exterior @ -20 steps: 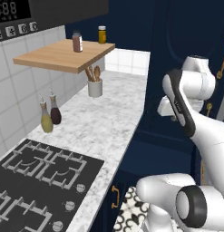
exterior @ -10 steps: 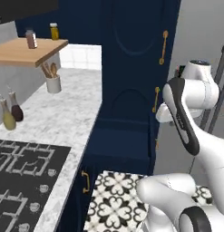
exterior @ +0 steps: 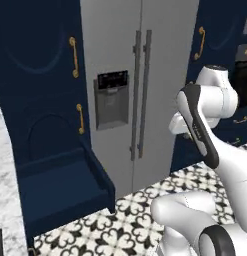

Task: Take a straw from the drawer in front and place it inside the glass cup on the dining counter.

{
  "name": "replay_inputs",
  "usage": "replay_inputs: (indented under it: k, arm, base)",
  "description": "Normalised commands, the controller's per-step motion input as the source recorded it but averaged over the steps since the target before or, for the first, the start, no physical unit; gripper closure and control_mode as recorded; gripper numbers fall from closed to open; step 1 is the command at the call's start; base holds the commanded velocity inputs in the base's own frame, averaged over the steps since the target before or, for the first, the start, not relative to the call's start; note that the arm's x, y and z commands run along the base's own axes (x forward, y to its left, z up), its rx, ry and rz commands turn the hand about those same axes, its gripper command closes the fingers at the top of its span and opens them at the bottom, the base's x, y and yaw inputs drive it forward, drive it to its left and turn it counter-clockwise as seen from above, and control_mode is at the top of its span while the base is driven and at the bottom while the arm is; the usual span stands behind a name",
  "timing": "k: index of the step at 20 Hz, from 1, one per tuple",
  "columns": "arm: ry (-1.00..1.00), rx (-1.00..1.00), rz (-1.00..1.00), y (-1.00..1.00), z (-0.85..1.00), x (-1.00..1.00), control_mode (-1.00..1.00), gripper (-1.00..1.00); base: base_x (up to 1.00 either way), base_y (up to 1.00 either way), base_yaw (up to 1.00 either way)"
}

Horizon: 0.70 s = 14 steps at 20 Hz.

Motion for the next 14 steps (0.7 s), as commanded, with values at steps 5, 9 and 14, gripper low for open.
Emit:
replay_inputs:
  k: [5,9,14]
  arm:
    - [0.0,0.0,0.0,0.0,0.0,0.0,1.0,1.0]
    - [0.0,0.0,0.0,0.0,0.0,0.0,1.0,1.0]
    - [0.0,0.0,0.0,0.0,0.0,0.0,1.0,1.0]
  base:
    - [0.0,-0.22,-0.9]
    - [0.04,-0.65,-0.77]
    - [0.38,-1.0,-0.53]
